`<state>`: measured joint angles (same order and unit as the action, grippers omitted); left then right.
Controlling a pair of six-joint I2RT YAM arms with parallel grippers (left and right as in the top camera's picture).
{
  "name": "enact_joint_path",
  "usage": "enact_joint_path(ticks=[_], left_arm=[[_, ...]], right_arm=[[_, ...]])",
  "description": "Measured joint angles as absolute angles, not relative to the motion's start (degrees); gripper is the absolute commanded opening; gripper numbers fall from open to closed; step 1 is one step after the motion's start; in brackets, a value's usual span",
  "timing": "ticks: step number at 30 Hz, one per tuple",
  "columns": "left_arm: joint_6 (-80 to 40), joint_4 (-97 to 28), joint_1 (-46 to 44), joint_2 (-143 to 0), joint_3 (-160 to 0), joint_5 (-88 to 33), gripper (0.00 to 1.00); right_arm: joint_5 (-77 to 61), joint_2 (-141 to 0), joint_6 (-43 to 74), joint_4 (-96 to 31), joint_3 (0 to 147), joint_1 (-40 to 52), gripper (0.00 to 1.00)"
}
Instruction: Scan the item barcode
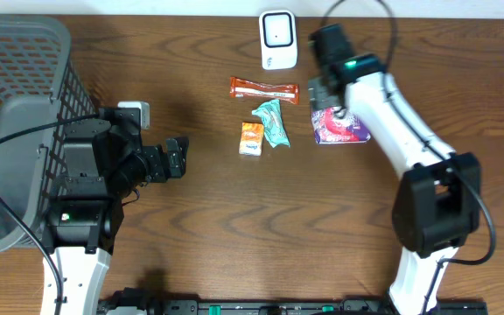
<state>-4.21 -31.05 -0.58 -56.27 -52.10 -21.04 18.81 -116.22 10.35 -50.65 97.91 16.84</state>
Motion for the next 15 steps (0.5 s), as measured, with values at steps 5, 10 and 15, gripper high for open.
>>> enact_joint_path(ticks=[5, 10, 15], left_arm=[[-4.2, -31.1, -0.6, -56.3, -52.1, -21.1, 0.97], [-4.2, -31.0, -0.6, -56.3, -52.1, -21.1, 0.97], [-4.2, -31.0, -0.6, -56.3, -52.1, -21.1, 0.97]], right_arm=[[4.3, -116.2, 7.7, -51.2, 97.9, 6.5, 0.99], [-5.2, -116.2, 6.7, -51.2, 97.7, -2.5, 0.99], [-9.1, -116.2, 6.3, -49.5, 94.4, -5.7, 0.99]])
